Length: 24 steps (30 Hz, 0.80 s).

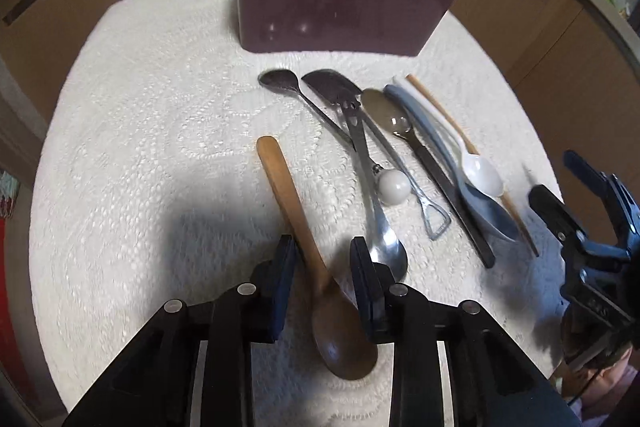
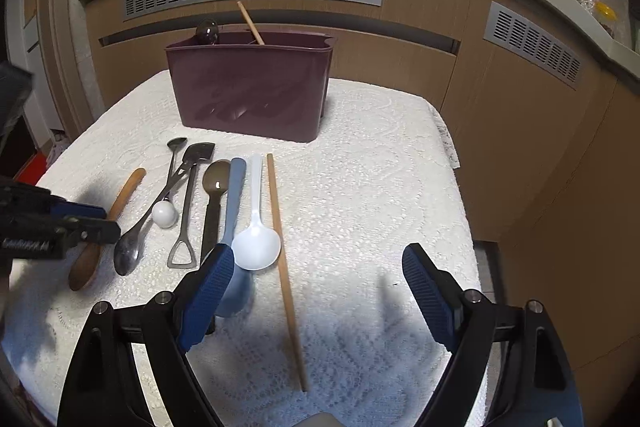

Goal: Organize utensils

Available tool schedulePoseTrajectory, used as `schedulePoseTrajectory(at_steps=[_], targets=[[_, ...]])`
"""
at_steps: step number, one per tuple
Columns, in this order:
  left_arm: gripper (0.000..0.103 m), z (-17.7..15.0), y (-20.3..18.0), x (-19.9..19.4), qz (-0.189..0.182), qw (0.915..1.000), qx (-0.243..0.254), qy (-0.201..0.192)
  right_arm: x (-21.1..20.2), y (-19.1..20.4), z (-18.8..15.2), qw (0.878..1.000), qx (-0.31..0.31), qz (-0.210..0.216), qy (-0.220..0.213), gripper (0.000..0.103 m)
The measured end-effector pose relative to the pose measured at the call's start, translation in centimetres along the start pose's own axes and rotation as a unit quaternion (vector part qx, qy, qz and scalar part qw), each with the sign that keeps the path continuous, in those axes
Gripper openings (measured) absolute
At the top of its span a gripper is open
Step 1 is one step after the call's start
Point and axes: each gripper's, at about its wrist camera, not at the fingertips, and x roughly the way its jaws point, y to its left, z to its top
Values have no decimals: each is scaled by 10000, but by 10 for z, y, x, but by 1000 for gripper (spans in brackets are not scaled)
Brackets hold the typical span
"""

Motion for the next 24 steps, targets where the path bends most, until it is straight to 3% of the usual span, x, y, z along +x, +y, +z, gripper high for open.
schedulePoseTrajectory(at_steps=[5, 7, 10, 11, 13, 14, 15, 18, 24], targets=[[19, 11, -13, 7, 430, 9980, 462, -81, -2, 1, -2, 9999, -99, -81, -87, 83], [11, 7, -17, 5, 551, 9964, 571, -315, -1, 0, -1, 9999, -129, -32, -92, 83], [10, -7, -16, -7, 478, 9948, 412, -794, 1, 0, 6, 9996, -219, 153, -96, 83], [10, -12, -13, -15, 414, 9932, 282, -1047, 3, 0, 11, 9994, -257, 225, -79, 78], [9, -20, -7, -33, 361, 9875, 46, -1532, 8, 1, 20, 9987, -376, 353, -19, 55], [9, -24, -5, -41, 346, 9846, -47, -1715, 14, 2, 25, 9978, -466, 452, 89, 36], [8, -27, -2, -50, 317, 9810, -153, -1909, 22, 4, 29, 9968, -527, 546, 269, 24], [8, -28, 10, -71, 212, 9723, -401, -2292, 38, 11, 37, 9939, -617, 751, 519, 24], [8, -21, 20, -82, 71, 9659, -506, -2540, 61, 32, 50, 9881, -724, 1123, 759, 13]])
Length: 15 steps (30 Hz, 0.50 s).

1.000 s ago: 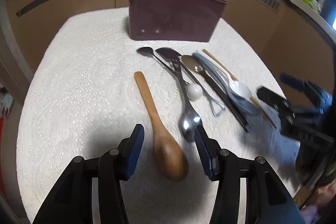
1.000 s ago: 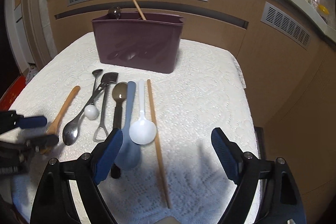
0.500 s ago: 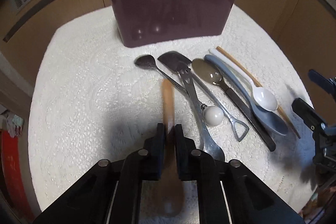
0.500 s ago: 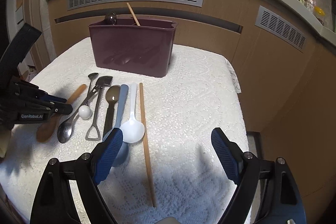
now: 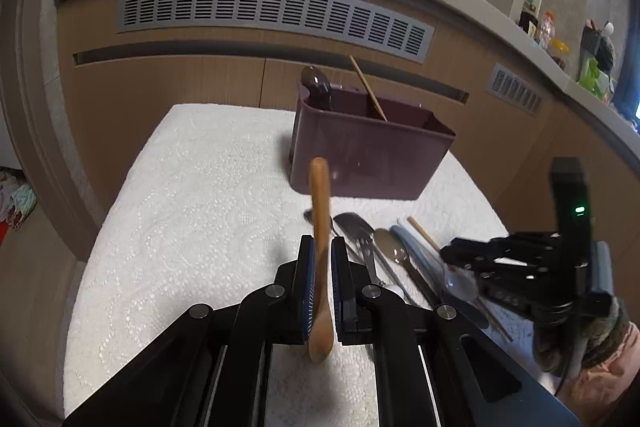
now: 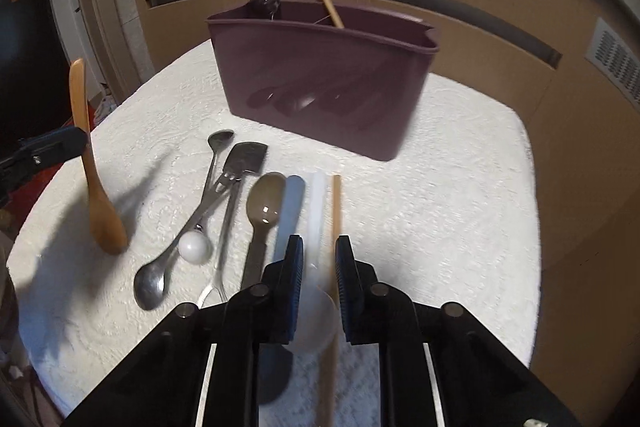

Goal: Organize utensils

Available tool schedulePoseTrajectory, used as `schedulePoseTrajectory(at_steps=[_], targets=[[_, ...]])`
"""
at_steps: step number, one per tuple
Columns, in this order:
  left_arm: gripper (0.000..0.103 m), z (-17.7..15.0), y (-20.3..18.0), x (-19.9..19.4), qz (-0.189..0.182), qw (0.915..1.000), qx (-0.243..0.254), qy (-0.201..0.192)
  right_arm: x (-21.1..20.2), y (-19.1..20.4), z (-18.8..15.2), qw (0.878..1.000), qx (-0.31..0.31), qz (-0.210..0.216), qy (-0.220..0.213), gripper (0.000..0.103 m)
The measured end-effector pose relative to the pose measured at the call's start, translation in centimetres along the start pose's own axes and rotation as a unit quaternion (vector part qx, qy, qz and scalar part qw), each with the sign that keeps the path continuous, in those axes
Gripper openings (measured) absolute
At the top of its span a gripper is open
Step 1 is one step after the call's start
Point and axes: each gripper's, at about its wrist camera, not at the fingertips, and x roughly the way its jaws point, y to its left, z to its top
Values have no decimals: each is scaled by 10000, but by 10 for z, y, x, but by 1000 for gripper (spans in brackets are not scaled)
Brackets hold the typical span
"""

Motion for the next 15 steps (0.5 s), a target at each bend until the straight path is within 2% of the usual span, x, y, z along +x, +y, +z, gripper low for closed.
schedulePoseTrajectory(at_steps=[5, 9, 13, 15], targets=[[8, 1, 6, 2, -111, 9999, -93, 4, 37, 0, 10, 9988, 105, 49, 474, 10], [9, 0, 9, 13, -79, 9995, -159, 275, 38, 6, 16, 9987, 51, -82, 508, 8], [11, -5, 17, 29, 36, 9976, -252, 644, 15, 8, 11, 9995, 112, -49, 301, 8], [16, -6, 19, 38, 77, 9963, -286, 810, -3, 4, 8, 9995, 280, 101, 128, 8]])
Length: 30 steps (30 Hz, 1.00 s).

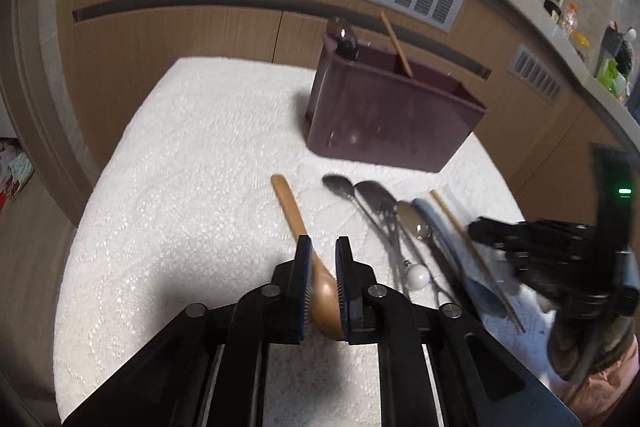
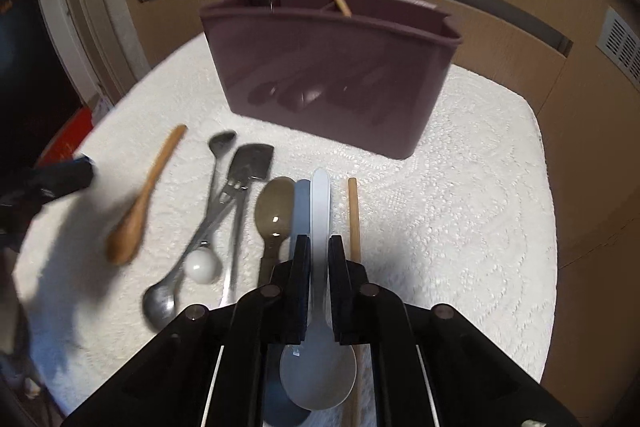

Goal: Organize utensils

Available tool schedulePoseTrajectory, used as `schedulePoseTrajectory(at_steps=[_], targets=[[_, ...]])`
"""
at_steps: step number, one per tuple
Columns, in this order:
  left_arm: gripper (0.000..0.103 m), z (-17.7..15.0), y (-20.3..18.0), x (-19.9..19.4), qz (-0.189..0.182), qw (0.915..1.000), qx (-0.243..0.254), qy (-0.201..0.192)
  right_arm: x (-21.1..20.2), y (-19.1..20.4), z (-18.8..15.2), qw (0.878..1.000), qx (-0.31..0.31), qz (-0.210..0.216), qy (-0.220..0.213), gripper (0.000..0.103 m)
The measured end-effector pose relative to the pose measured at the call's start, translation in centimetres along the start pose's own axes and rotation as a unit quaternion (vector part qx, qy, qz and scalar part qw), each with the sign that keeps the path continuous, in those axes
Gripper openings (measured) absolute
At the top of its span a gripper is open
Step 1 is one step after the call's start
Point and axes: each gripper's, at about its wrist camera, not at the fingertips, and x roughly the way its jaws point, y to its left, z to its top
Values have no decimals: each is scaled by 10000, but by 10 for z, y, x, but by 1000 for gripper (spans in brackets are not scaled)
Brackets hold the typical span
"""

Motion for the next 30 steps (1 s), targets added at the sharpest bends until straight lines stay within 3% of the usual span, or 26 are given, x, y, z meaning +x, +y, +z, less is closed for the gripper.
schedulePoseTrajectory(at_steps=[2, 4, 9, 11, 13, 18, 25, 27, 30], targets=[[23, 3, 3, 12, 57, 9997, -105, 195, -16, -3, -4, 9998, 88, 51, -189, 8], [38, 10, 7, 27, 78, 9986, -208, 484, -28, -4, -9, 9993, 130, 98, -347, 8], [38, 26, 10, 45, 155, 9935, -319, 1083, -47, -7, -19, 9979, 162, 63, -620, 8], [39, 21, -1, 32, 92, 9957, -17, 922, -51, -13, -24, 9974, 255, 103, -668, 8], [42, 2, -16, 11, 306, 9974, 385, 529, -54, -18, -29, 9967, 367, 83, -716, 8], [44, -44, -32, -14, 730, 9970, 127, -211, -56, -23, -38, 9950, 527, -27, -849, 8], [44, -47, -39, 25, 1299, 9911, 203, 225, -66, -20, -45, 9930, 618, -93, -1000, 8], [44, -45, -39, 26, 1325, 9907, 249, 182, -68, -20, -47, 9927, 652, -80, -1009, 8], [32, -45, -38, 21, 1223, 9921, 279, 78, -68, -19, -49, 9928, 642, -113, -1003, 8]])
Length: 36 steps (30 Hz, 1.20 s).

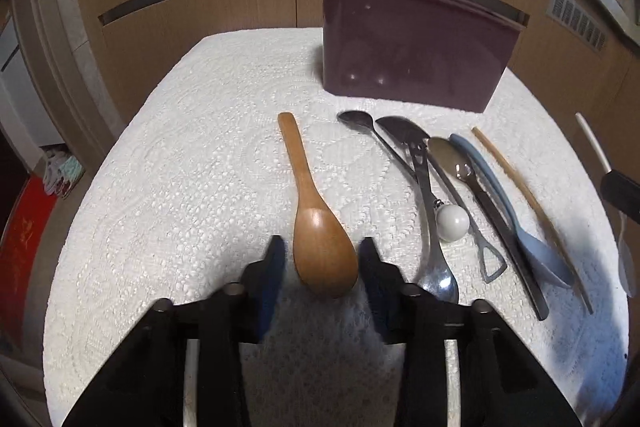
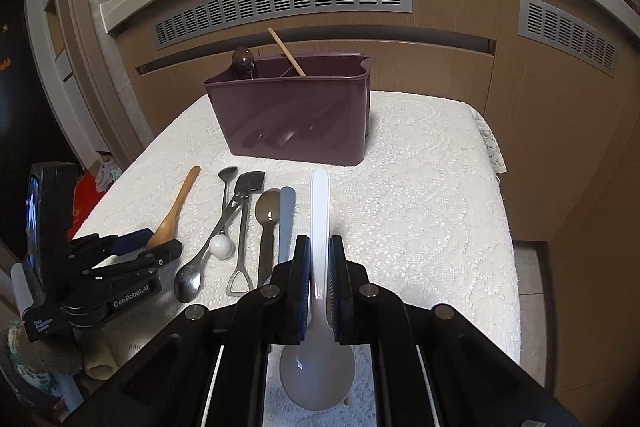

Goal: Organize utensils

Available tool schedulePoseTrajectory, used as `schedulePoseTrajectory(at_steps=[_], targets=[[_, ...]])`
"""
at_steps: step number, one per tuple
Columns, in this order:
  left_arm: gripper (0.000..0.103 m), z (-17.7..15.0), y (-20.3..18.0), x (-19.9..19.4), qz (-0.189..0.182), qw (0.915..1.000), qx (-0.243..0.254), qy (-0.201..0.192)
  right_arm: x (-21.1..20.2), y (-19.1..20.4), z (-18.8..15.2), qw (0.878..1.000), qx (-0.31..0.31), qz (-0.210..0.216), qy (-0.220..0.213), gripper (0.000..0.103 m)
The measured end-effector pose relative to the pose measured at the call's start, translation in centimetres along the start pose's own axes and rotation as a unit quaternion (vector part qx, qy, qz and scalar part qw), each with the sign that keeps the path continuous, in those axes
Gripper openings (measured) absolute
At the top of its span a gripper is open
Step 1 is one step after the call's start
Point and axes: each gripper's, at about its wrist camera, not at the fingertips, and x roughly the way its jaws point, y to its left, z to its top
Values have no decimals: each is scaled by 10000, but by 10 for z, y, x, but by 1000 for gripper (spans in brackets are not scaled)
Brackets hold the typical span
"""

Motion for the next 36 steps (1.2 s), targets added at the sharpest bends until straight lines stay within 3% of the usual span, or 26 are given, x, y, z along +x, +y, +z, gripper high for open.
schedulePoseTrajectory(at_steps=[3, 8, 9, 10, 14, 20, 23, 25, 27, 29, 31, 34, 36], targets=[[32, 3, 5, -21, -83, 9988, 67, -472, -3, 3, -1, 10000, -56, -55, -39, 8], [30, 20, 13, -70, -156, 9894, 212, -1426, -15, 10, 5, 9995, -202, -114, -229, 8], [26, 24, 14, -76, -156, 9879, 214, -1529, -17, 12, 7, 9993, -230, -118, -273, 8], [15, 28, 15, -79, -147, 9868, 229, -1596, -18, 14, 9, 9992, -247, -119, -297, 8], [13, 42, 20, -79, -161, 9858, 238, -1652, -20, 18, 15, 9987, -326, -130, -361, 8], [8, 41, 33, -61, -316, 9907, 123, -1318, -13, 18, 17, 9989, -350, -138, -271, 8], [8, 34, 42, -58, -598, 9932, 107, -995, -10, 17, 15, 9990, -358, -178, -199, 8], [10, 23, 43, -60, -821, 9931, 257, -794, -8, 17, 13, 9990, -372, -179, -163, 8], [11, 4, 32, -65, -1057, 9889, 762, -719, -8, 17, 12, 9989, -386, -198, -151, 8], [23, -15, 17, -66, -1040, 9835, 1366, -571, -7, 15, 11, 9990, -375, -202, -119, 8], [48, -26, 6, -58, -956, 9825, 1589, -174, -5, 14, 10, 9991, -348, -216, -77, 8], [49, -24, 8, -39, -1508, 9827, 859, 641, -4, 13, 7, 9992, -318, -237, -46, 8], [49, -20, 7, -30, -1595, 9821, 412, 908, -6, 11, 5, 9993, -284, -229, -46, 8]])
